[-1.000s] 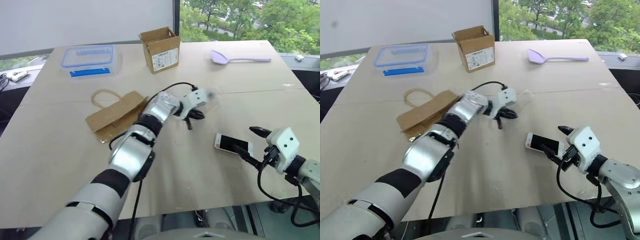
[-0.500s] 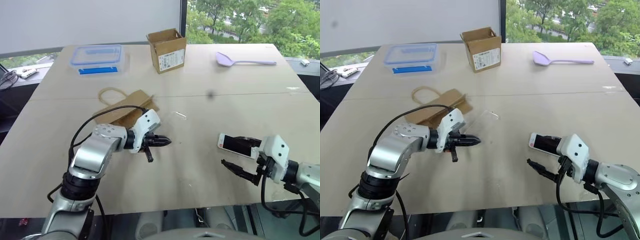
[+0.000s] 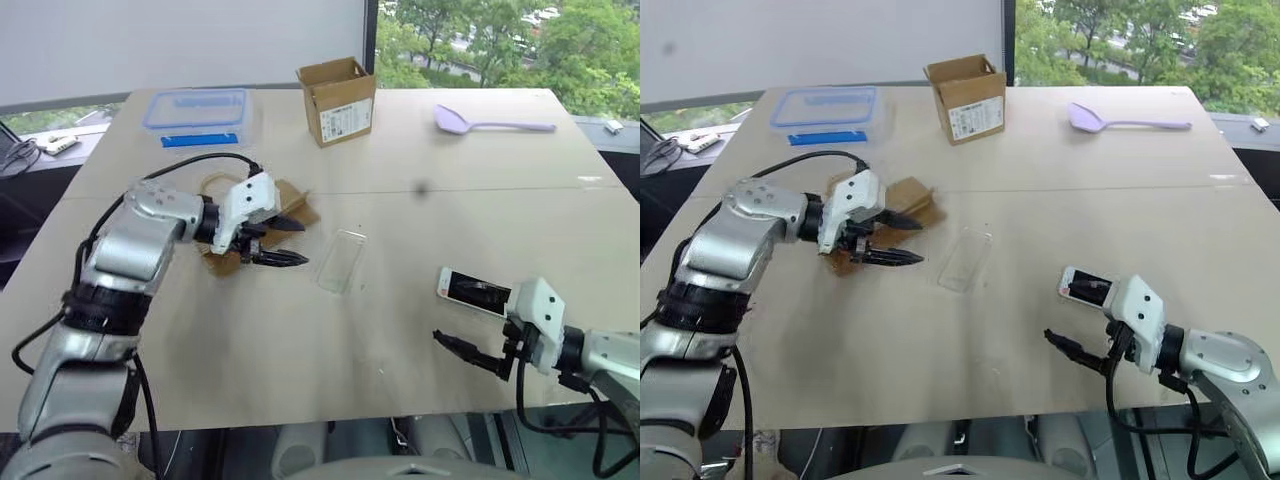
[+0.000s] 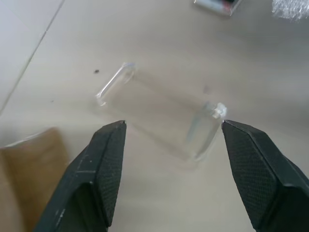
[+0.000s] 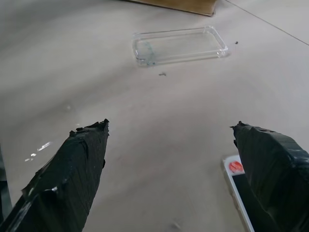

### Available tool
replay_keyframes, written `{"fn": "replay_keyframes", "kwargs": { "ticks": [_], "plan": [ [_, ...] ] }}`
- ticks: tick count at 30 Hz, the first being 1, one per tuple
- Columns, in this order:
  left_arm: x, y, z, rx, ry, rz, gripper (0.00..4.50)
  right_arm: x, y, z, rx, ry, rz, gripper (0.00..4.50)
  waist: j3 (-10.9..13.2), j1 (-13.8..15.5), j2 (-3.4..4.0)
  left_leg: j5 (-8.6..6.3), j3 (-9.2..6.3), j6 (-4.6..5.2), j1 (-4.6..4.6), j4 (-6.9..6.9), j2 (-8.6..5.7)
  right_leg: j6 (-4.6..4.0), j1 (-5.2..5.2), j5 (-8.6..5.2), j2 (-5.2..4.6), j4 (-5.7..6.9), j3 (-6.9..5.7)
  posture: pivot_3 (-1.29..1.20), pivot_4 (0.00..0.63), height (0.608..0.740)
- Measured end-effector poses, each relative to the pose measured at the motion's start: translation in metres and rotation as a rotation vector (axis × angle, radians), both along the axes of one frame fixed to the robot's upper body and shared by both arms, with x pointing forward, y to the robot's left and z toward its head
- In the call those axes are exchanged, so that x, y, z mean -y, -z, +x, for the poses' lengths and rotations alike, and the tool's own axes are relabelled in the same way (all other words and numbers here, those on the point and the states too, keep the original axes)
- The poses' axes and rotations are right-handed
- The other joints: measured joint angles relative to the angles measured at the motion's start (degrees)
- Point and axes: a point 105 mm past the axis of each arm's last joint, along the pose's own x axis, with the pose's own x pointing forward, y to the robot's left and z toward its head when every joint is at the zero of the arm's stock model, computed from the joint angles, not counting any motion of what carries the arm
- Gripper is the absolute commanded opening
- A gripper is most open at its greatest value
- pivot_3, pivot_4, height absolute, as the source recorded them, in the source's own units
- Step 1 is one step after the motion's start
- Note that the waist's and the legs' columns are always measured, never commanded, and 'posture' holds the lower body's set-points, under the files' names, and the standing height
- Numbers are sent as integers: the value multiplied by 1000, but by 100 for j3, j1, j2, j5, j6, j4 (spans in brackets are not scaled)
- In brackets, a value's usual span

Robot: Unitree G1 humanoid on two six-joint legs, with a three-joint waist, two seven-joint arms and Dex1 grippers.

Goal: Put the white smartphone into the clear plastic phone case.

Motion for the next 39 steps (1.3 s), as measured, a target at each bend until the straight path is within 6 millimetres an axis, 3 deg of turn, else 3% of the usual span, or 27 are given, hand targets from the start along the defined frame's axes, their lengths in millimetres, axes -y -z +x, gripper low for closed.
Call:
{"fn": "replay_keyframes", "kwargs": {
  "ticks": [5, 11, 16, 20, 29, 36, 39],
  "plan": [
    [-4, 20, 15, 35, 96, 128, 3212, -1, 2, -7, -2, 29, 2, 4500, 4, -16, -6, -1, 8, 2, -9, 0, 0, 0, -3, 2, -1, -11, 8, 0, 150, 740],
    [34, 47, -2, 38, 271, 100, 3212, -4, -1, -10, 14, 63, 1, 4500, 4, -47, -6, -1, 9, 2, 0, 0, 5, 2, -5, 1, 2, 6, 13, 0, 150, 740],
    [58, 44, -24, 3, 337, 24, 3212, -4, -3, -9, 15, 73, -1, 4500, 3, -39, -6, -1, 7, 2, 4, 0, 7, 2, -7, 0, 4, 15, 13, 0, 150, 740],
    [64, 40, -27, -7, 335, -5, 3212, -4, -6, -7, 23, 75, -4, 4500, 3, -37, -6, -1, 8, 2, 5, 0, 6, 3, -6, 0, 5, 15, 13, 0, 150, 740],
    [54, 24, 9, 135, 421, 84, 3212, -6, -13, -11, -2, 26, 16, 4500, 4, -7, -8, -1, 3, 2, -3, 7, 3, 2, -4, 0, 8, 10, 8, 0, 150, 740],
    [74, 43, 16, 157, 601, 188, 3212, -4, -14, -22, -11, 22, 3, 4500, 4, -40, -13, -2, 5, 4, -6, 7, 2, 3, -3, 1, 8, 3, 14, 0, 150, 740],
    [75, 46, 15, 182, 664, 227, 2335, -4, -15, -25, -5, 38, 2, 4500, 1, -35, -11, -3, 4, 4, 1, 7, 4, 3, -2, 0, 9, 10, 14, 0, 150, 740]
  ]
}}
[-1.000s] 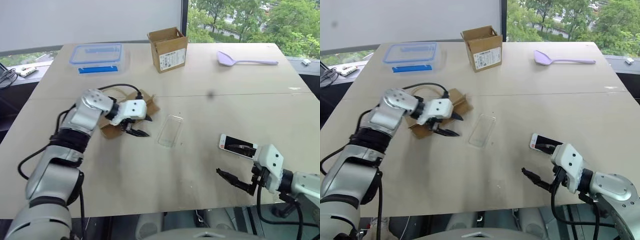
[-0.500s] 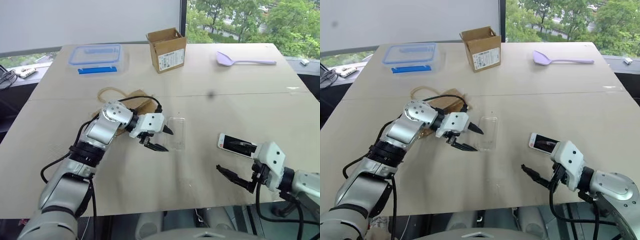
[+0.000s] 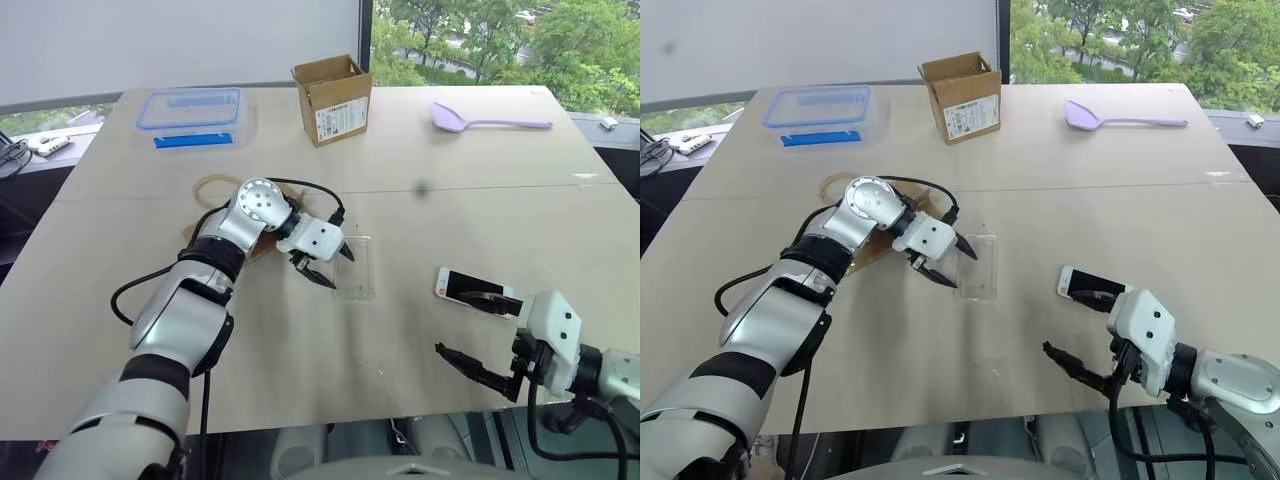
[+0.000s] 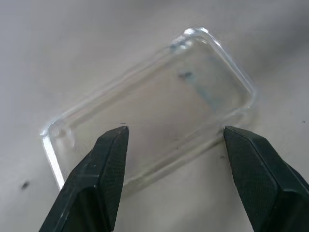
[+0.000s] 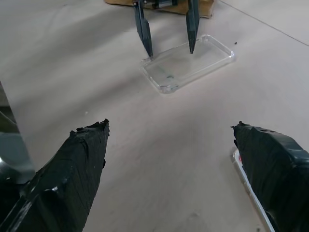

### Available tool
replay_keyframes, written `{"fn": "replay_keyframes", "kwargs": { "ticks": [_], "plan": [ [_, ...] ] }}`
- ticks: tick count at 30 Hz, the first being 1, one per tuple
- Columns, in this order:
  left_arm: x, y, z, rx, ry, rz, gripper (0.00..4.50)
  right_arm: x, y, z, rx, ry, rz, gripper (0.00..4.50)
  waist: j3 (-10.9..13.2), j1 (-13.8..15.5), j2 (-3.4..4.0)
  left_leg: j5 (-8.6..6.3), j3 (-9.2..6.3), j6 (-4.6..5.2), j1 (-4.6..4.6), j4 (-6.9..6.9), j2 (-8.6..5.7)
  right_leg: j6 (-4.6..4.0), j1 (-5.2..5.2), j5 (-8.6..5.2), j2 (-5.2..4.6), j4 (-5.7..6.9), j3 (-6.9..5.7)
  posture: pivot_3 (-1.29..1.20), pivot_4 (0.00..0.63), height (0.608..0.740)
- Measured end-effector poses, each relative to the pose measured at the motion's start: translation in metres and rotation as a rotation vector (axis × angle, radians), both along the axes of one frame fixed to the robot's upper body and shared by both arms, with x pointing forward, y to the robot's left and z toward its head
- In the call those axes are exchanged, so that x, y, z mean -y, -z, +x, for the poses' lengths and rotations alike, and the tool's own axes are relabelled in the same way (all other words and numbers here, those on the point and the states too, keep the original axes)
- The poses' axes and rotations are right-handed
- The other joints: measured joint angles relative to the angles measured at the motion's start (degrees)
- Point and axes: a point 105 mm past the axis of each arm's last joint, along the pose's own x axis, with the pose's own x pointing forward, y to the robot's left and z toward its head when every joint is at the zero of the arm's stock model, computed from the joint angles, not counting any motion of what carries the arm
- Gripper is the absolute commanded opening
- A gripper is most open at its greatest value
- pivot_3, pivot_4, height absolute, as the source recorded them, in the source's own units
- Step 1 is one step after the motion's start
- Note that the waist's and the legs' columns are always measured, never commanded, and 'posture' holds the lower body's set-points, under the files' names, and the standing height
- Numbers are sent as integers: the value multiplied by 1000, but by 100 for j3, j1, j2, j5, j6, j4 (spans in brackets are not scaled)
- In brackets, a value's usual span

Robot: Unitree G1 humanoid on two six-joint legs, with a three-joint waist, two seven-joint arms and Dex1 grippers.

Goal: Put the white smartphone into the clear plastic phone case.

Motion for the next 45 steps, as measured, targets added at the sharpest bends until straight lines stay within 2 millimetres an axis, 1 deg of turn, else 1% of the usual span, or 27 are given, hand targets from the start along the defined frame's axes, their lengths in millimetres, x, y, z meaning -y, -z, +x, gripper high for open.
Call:
{"fn": "replay_keyframes", "kwargs": {
  "ticks": [1, 2, 3, 4, 5, 6, 10, 12, 13, 15, 16, 17, 20, 22, 24, 25, 26, 30, 34, 37, 38, 39, 42, 45],
  "plan": [
    [-2, 3, -1, 0, 19, 18, 1838, 0, 0, -2, 0, 7, 1, 4500, -7, 2, 0, 0, 0, 0, 9, 0, 0, 0, 11, 0, 0, 1, 0, 0, 150, 740],
    [-2, 4, -2, -1, 20, 20, 1585, 0, 0, -3, -1, 7, 1, 4500, -9, 2, 0, 0, -1, 0, 16, 0, 0, 0, 18, 0, -1, 0, 0, 0, 150, 740],
    [-3, 6, -2, -9, 18, 23, 1056, 0, 0, -4, -3, 9, 1, 4500, -11, 2, 0, 0, -1, 0, 21, 0, 0, 1, 23, -1, -1, 1, -1, 0, 150, 740],
    [-4, 7, -2, -18, 15, 30, 719, 0, 1, -5, -5, 11, 2, 4500, -11, 2, 0, 0, -1, 0, 24, 3, 1, 1, 27, 0, -2, 2, -1, 0, 150, 740],
    [-5, 8, -3, -27, 10, 31, 265, 0, 1, -5, -8, 15, 2, 4500, -14, 6, -1, 1, -3, 1, 27, 10, 1, 1, 30, 0, -2, 5, -1, 0, 150, 740],
    [-7, 8, -3, -40, -6, 28, 49, 0, 1, -5, -6, 19, 1, 4500, -15, 4, -2, 0, -3, 1, 28, 19, 2, 0, 31, 0, -2, 11, 0, 0, 150, 740],
    [-13, 8, -6, -127, -98, -7, 49, -1, 1, -3, 3, 19, 4, 4500, -14, -54, -2, 1, -1, 1, 24, 23, 5, 0, 28, 0, -3, 14, 3, 0, 150, 740],
    [-13, 7, -16, -241, -182, -32, 49, -1, 0, -1, 8, 18, 3, 4500, -13, -122, -2, 0, -4, 1, 8, 19, 8, -1, 15, 0, -2, 14, 0, 0, 150, 740],
    [-12, 7, -18, -260, -191, -35, 49, 0, 0, -1, 7, 20, 3, 4500, -13, -125, -2, 0, -5, 0, 4, 19, 8, -1, 12, 0, -2, 14, 0, 0, 150, 740],
    [-10, 6, -30, -361, -265, -10, 49, 0, 0, 0, 7, 18, 2, 4500, -7, -140, -4, 0, -5, 0, -7, 13, 7, 0, 1, -1, 0, 12, 3, 0, 150, 740],
    [-4, 2, -41, -433, -339, 5, 49, 1, 1, 3, 4, 12, -3, 4500, -6, -142, -4, -1, -4, 1, -10, 11, 6, 9, -1, -6, -1, 9, 3, 0, 150, 740],
    [2, -1, -46, -455, -364, 8, 49, 2, 1, 3, 2, 10, -6, 4500, -5, -140, -2, -2, -5, 1, -9, 10, 4, 14, -1, -10, -3, 8, 3, 0, 150, 740],
    [25, -12, -56, -511, -527, -34, 49, 1, -1, 8, 17, -10, -11, 4500, -4, -105, -4, -2, -15, 2, -6, 10, -2, 24, 5, -16, -3, 8, -2, 0, 150, 740],
    [34, -7, -56, -526, -623, -60, 49, 1, 1, 9, 7, -21, -11, 4500, -4, -113, -3, -2, -18, 2, 4, 10, -3, 24, 13, -16, -1, 10, -4, 0, 150, 740],
    [45, 7, -50, -513, -717, -95, 49, 1, 2, 11, 1, -22, -10, 4500, -3, -118, -5, -1, -30, 2, 3, 12, -6, 23, 15, -15, 8, 12, -1, 0, 150, 740],
    [47, 10, -49, -508, -729, -101, 49, 2, 2, 12, 3, -22, -11, 4500, -3, -120, -5, -1, -30, 2, 3, 12, -6, 23, 15, -15, 9, 13, 1, 0, 150, 740],
    [54, 12, -44, -487, -748, -125, 49, 2, 1, 13, 4, -24, -12, 4500, -3, -119, -5, -1, -31, 2, 2, 13, -7, 23, 16, -15, 10, 13, 1, 0, 150, 740],
    [69, 11, -40, -410, -717, -171, 49, 3, -2, 16, 17, -43, -30, 4500, -3, -123, -5, -1, -29, 2, 1, 12, -8, 23, 16, -15, 10, 10, 5, 0, 150, 740],
    [73, 15, -33, -362, -677, -191, 49, 8, 1, 20, 8, -29, -49, 4500, -4, -109, -3, -1, -28, 2, 2, 10, -8, 22, 16, -15, 9, 9, 5, 0, 150, 740],
    [76, 16, -33, -343, -623, -190, 49, 15, 0, 29, 25, 14, -67, 4500, -5, -87, -3, -1, -27, 2, 3, 16, -11, 22, 21, -15, 6, 8, 8, 0, 150, 740],
    [76, 16, -35, -351, -613, -185, 587, 20, 1, 33, 26, 35, -79, 4500, -5, -82, -3, -1, -26, 2, 2, 17, -12, 22, 21, -15, 5, 8, 9, 0, 150, 740],
    [75, 17, -37, -364, -603, -176, 828, 24, 5, 33, 10, 41, -99, 4500, -5, -77, -3, -1, -24, 2, 2, 17, -12, 22, 20, -15, 4, 7, 11, 0, 150, 740],
    [76, 16, -42, -390, -581, -181, 2226, 34, 14, 33, -34, 44, -147, 4500, -4, -72, -3, -2, -23, 2, -1, 13, -12, 22, 18, -15, 5, 3, 12, 0, 150, 740],
    [73, 16, -45, -422, -596, -236, 3756, 45, 23, 38, -47, 56, -199, 4500, -4, -97, -2, -2, -22, 3, -1, 11, -11, 22, 17, -15, 6, 3, 13, 0, 150, 740]
  ]
}}
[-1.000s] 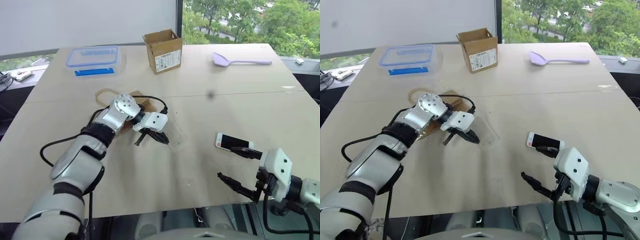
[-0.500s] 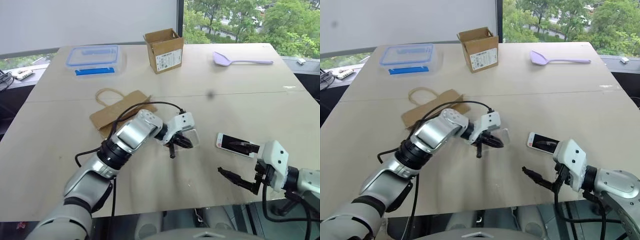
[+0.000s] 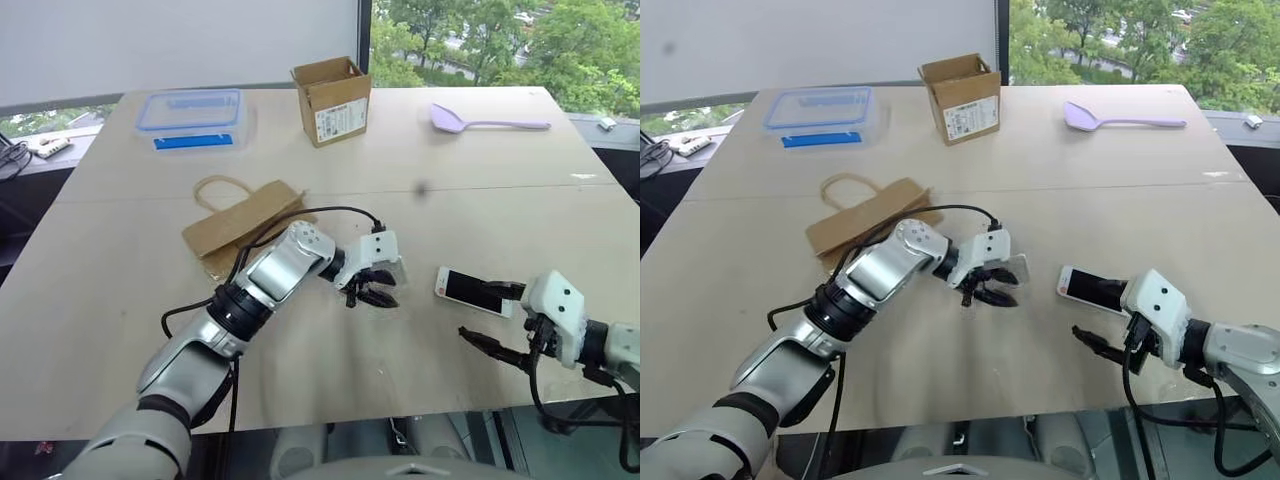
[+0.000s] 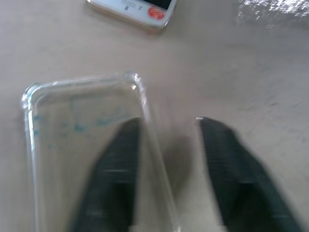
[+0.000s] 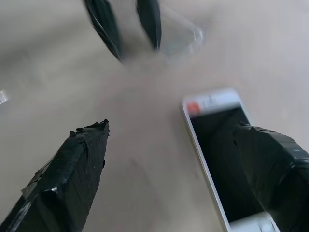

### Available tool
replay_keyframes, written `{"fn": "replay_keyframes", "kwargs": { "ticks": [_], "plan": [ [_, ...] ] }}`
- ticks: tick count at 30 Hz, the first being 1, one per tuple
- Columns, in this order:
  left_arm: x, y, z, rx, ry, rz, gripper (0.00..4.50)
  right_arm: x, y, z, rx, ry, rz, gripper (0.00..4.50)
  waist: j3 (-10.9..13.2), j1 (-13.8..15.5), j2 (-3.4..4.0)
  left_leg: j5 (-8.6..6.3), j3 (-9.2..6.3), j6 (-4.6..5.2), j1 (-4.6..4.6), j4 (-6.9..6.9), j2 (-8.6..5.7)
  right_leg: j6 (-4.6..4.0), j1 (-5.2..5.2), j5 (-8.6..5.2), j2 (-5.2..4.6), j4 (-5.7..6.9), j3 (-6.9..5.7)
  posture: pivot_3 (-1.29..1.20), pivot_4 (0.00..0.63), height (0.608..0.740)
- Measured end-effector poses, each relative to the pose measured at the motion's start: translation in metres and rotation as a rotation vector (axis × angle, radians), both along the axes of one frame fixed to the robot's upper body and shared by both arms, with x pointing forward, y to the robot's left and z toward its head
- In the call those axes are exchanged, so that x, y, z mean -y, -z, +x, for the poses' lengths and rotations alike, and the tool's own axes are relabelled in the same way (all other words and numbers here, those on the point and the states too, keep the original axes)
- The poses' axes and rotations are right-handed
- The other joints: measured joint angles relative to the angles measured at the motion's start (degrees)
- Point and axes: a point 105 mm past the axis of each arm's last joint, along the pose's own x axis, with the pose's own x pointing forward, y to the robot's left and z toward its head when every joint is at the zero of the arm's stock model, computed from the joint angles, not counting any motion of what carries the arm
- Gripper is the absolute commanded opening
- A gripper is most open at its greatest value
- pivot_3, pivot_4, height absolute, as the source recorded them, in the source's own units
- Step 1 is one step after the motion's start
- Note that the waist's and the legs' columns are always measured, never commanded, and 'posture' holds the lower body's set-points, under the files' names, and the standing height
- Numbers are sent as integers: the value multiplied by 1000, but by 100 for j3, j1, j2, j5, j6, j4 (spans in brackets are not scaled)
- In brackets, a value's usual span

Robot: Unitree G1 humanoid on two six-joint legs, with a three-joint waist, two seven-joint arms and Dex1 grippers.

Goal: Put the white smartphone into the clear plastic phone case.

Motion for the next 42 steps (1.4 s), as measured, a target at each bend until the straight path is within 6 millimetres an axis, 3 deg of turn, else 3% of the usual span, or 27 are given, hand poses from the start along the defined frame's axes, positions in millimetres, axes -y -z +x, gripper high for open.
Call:
{"fn": "replay_keyframes", "kwargs": {
  "ticks": [1, 2, 5, 7, 9, 14, 18, 23, 24, 27, 32, 35, 37, 39, 41, 42],
  "plan": [
    [-1, -1, 0, -3, -11, -21, 4245, 3, 3, 2, -2, 8, -9, 4500, 0, -8, 1, 0, -1, 0, 1, 0, 0, 0, -1, 0, 1, 2, 0, 0, 150, 740],
    [-3, -2, -1, -6, -19, -41, 4448, 3, 4, 4, 1, 8, -15, 4500, 1, -13, 1, 0, -2, 0, 1, 0, 0, 0, -1, 0, 2, 2, -1, 0, 150, 740],
    [-14, -13, -8, -16, -43, -161, 4448, 4, 2, 15, 36, 18, -16, 4500, 3, -79, 6, 0, 5, 0, 8, -1, 7, 0, -1, 0, 3, 4, 5, 0, 150, 740],
    [-42, -21, -16, -9, -105, -276, 4448, 7, 4, 30, 42, 34, -56, 4500, 4, -88, 15, 0, 9, 0, 13, -5, 8, 0, -1, 0, 2, 8, 10, 0, 150, 740],
    [-54, -23, -24, -13, -156, -356, 4448, 11, 11, 38, -2, 45, -91, 4500, 7, -57, 16, 0, 9, 0, 9, -5, 7, -1, -3, 1, -1, 5, 7, 0, 150, 740],
    [-69, -38, -36, 41, -221, -504, 4448, 9, 17, 45, -93, 17, -65, 4500, 9, 76, 14, 0, 7, 0, 4, -3, 3, -2, -1, 1, -10, 0, 2, 0, 150, 740],
    [-80, -52, -49, 60, -219, -546, 4448, 21, 28, 58, -140, 45, -91, 4500, 9, 85, 17, 0, 17, 0, 8, -3, 3, -1, -1, 1, -10, -2, 8, 0, 150, 740],
    [-86, -45, -61, 42, -232, -532, 4448, 31, 29, 60, -204, -18, -111, 4500, 8, 109, 15, 0, 17, 0, 12, -3, 4, -1, 2, 1, -9, -1, 6, 0, 150, 740],
    [-86, -44, -61, 40, -241, -534, 4500, 33, 29, 59, -214, -24, -116, 3965, 8, 126, 14, 0, 15, 0, 12, -3, 4, -1, 3, 1, -11, -2, 4, 0, 150, 740],
    [-88, -43, -59, 44, -273, -536, 4500, 38, 28, 62, -217, -36, -117, 2911, 6, 136, 11, 0, 15, 0, 10, -2, 3, -1, 4, 0, -11, -8, 3, 0, 150, 740],
    [-93, -36, -57, 74, -319, -517, 4500, 37, 26, 62, -188, -70, -116, 2903, 6, 124, 11, 0, 17, 0, 8, -2, 3, -2, 4, 1, -12, -10, 4, 0, 150, 740],
    [-99, -25, -55, 65, -365, -512, 4500, 28, 18, 61, -177, -103, -80, 2862, 10, 102, 17, 0, 19, 0, 7, -3, 4, -1, -1, 1, -11, -6, 5, 0, 150, 740],
    [-104, -18, -52, 52, -399, -521, 4500, 10, -2, 69, -121, -155, -50, 2765, 21, 28, 35, 0, 27, 0, 8, -3, 7, -2, -10, 2, -9, 2, 11, 0, 150, 740],
    [-106, -13, -48, 38, -427, -543, 4500, -17, -41, 79, 20, -242, -41, 2765, 27, -51, 45, 0, 28, 0, 8, -3, 8, -5, -18, 5, -7, 9, 13, 0, 150, 740],
    [-109, -10, -47, 37, -441, -549, 4500, -29, -49, 86, 57, -275, -61, 2765, 21, -61, 33, 0, 22, 0, 12, -7, 13, -6, -16, 4, 2, 8, 8, 0, 150, 740],
    [-112, -8, -43, 32, -462, -559, 4500, -49, -54, 94, 94, -316, -80, 2765, 21, -93, 33, 0, 25, 0, 12, -9, 15, -10, -19, 7, 5, 8, 9, 0, 150, 740]
  ]
}}
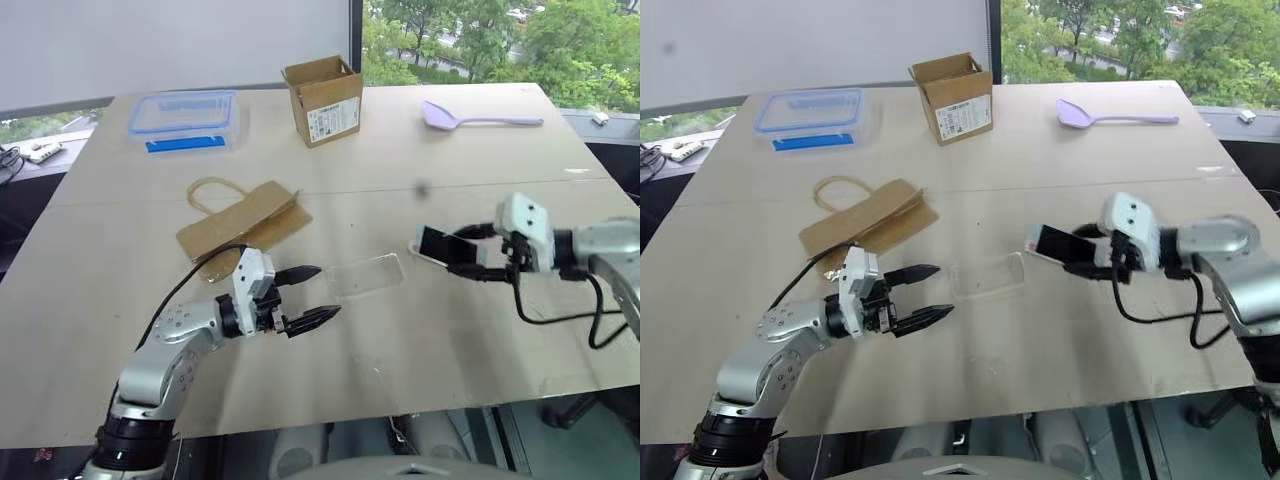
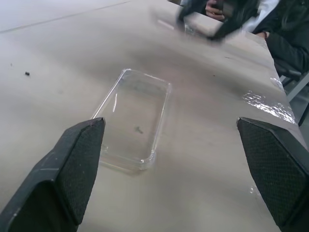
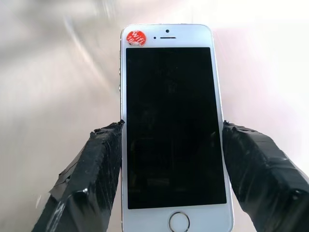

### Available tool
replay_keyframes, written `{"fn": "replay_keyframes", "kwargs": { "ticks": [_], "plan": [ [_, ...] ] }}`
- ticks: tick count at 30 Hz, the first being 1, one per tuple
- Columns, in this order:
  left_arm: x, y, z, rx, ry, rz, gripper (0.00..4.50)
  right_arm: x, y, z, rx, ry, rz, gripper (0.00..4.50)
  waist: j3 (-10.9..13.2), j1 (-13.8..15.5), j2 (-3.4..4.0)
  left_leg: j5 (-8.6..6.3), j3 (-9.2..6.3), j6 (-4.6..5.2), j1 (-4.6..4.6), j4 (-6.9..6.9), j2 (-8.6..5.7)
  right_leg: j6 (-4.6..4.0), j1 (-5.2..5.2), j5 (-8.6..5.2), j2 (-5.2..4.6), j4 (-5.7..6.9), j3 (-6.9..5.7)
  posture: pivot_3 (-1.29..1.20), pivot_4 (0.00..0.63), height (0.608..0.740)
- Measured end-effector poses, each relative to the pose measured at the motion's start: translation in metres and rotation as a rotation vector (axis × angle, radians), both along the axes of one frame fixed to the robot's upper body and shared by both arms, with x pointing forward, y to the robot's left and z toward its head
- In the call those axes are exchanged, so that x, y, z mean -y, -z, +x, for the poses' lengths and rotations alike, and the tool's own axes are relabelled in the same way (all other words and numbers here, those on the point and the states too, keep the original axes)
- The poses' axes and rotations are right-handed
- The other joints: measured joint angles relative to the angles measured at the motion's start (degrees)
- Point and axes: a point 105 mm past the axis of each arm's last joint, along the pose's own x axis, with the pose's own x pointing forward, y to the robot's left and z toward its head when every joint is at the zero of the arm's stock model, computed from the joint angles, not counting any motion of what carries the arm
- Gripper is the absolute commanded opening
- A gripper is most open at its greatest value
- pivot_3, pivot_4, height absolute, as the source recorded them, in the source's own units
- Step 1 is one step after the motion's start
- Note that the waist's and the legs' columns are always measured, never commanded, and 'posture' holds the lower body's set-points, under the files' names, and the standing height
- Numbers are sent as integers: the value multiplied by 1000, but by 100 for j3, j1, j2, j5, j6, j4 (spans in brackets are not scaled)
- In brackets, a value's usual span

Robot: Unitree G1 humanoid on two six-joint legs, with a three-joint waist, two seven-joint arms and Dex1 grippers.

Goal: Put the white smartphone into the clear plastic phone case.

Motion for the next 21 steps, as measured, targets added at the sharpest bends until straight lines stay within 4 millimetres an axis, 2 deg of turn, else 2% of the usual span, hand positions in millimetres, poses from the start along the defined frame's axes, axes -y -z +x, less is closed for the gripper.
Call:
{"fn": "replay_keyframes", "kwargs": {
  "ticks": [1, 3, 4, 6, 10, 21],
  "plan": [
    [0, 1, 4, -1, -9, -17, 4500, -26, 9, 2, 3, -75, -30, 2765, 0, 2, 0, 0, -2, 0, -2, -6, -1, -1, -4, 1, 0, 2, 0, 0, 150, 740],
    [-1, 2, 4, 3, -10, -19, 4500, -34, 19, 1, -12, -108, -62, 2765, 2, 54, -2, 0, -7, 0, -12, -12, -4, -23, -11, 13, -2, 0, -4, 0, 150, 740],
    [-5, 5, 5, -2, -22, -19, 4500, -42, 33, 5, -18, -139, -120, 2765, 2, 74, -1, 0, -2, -1, -15, -17, -10, -23, -15, 14, -8, -1, -2, 0, 150, 740],
    [-8, 10, 4, -5, -33, -14, 4500, -44, 47, 10, -24, -151, -186, 2765, 6, 101, 0, 0, 7, -1, -28, -20, -14, -22, -21, 14, -19, -14, 2, 0, 150, 740],
    [-11, 14, 3, 8, -44, -7, 4500, -55, 46, 16, 9, -205, -229, 2765, 6, 59, -1, 0, 18, -1, -24, -24, -13, -2, -21, 26, -24, -19, 6, 0, 150, 740],
    [-13, 25, -6, 19, -73, 5, 4500, -72, 50, 9, 43, -338, -303, 2765, 6, 45, 0, 1, 12, -1, -7, -36, -6, -24, -21, 15, -12, -4, 3, 0, 150, 740]
  ]
}}
